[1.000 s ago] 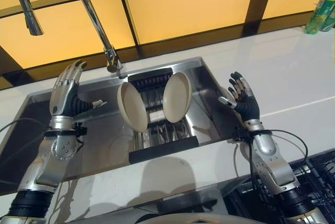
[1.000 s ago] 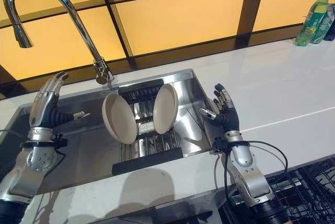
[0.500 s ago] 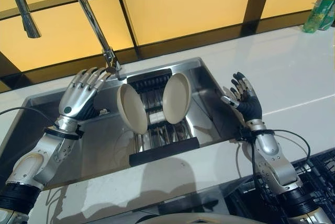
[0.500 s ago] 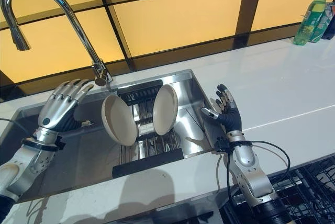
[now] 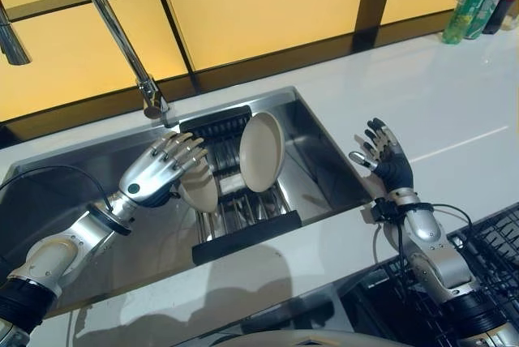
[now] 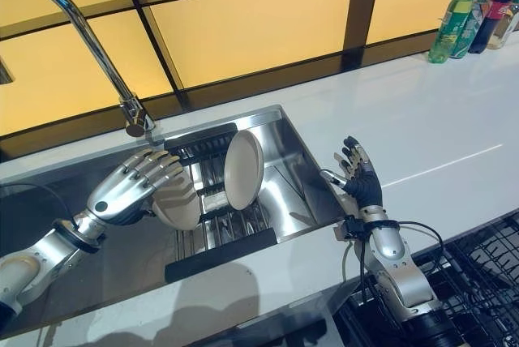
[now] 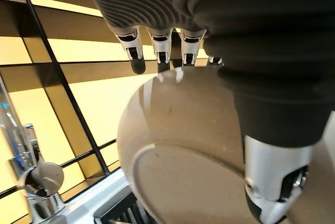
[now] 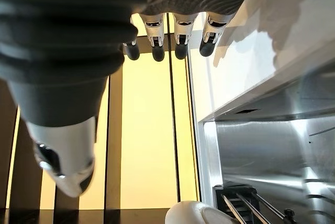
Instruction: Pick up plates and place into dishwasher.
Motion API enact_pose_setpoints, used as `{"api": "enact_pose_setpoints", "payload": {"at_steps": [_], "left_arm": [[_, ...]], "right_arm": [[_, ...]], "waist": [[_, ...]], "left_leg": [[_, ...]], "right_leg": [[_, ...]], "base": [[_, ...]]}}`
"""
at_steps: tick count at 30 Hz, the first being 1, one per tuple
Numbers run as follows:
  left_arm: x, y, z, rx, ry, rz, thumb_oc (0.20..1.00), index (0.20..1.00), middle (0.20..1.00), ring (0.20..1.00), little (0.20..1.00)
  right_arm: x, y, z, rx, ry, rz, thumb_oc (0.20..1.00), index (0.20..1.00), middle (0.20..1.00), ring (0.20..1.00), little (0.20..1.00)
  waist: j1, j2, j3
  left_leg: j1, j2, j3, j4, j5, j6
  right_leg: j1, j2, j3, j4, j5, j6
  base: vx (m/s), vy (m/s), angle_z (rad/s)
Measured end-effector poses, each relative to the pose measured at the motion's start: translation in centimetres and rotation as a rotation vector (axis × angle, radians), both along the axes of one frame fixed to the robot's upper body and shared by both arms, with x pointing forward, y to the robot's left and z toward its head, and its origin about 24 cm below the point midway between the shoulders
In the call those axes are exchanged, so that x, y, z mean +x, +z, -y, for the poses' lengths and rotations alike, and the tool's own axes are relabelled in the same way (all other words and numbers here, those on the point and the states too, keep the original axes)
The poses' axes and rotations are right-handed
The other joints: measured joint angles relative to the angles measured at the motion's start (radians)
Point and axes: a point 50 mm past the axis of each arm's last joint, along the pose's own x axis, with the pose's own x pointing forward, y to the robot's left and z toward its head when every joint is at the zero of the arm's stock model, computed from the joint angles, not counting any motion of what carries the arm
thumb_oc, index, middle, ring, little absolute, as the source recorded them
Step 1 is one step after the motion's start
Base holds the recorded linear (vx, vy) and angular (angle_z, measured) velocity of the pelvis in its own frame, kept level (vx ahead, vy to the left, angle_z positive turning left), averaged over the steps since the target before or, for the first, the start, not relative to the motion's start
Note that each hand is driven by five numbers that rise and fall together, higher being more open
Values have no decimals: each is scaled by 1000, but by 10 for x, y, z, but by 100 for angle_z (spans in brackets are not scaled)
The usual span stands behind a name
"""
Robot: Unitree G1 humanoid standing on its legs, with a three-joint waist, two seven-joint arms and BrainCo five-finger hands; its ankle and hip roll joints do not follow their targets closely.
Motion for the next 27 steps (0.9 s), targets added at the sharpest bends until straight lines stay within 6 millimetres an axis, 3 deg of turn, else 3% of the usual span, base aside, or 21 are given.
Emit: {"api": "enact_pose_setpoints", "payload": {"at_steps": [7,11,21,22,23,24,27], "left_arm": [[2,-2,4,43,-25,-2,1000,1000,1000,1000,1000],[1,-14,9,125,-26,-111,1000,1000,1000,1000,1000],[7,-21,5,245,66,-238,1000,1000,1000,1000,1000],[7,-21,4,256,72,-242,583,583,583,583,583],[7,-21,4,265,80,-247,269,269,269,269,269],[7,-22,3,269,86,-251,200,200,200,200,200],[7,-22,3,278,95,-262,200,200,200,200,200]], "right_arm": [[-2,-2,1,-1,-6,-6,1000,1000,1000,1000,1000],[-2,2,2,-5,-9,15,1000,1000,1000,1000,1000],[-1,11,3,0,-4,52,1000,1000,1000,1000,1000],[-1,11,3,0,-4,53,1000,1000,1000,1000,1000],[-1,11,3,0,-4,55,1000,1000,1000,1000,1000],[-1,12,3,1,-4,56,1000,1000,1000,1000,1000],[-1,11,3,0,-5,56,1000,1000,1000,1000,1000]], "waist": [[-5,1,10],[-23,9,20],[-27,18,50],[-27,17,50],[-26,16,51],[-26,16,51],[-25,16,51]], "left_leg": [[16,0,20,0,-4,5],[14,-5,23,0,-2,10],[17,-8,43,0,-3,17],[17,-8,43,0,-3,18],[17,-8,43,0,-3,18],[17,-8,43,0,-3,18],[20,-8,43,0,-3,18]], "right_leg": [[-5,-6,21,17,-5,7],[-20,-12,30,38,-9,13],[-34,-18,53,57,-13,18],[-34,-18,53,57,-13,18],[-34,-18,53,57,-13,18],[-34,-18,53,57,-13,18],[-33,-18,52,57,-13,18]], "base": [[47,12,-8],[19,11,-5],[41,2,-6],[38,-5,0],[43,-5,0],[34,-6,0],[0,0,0]]}}
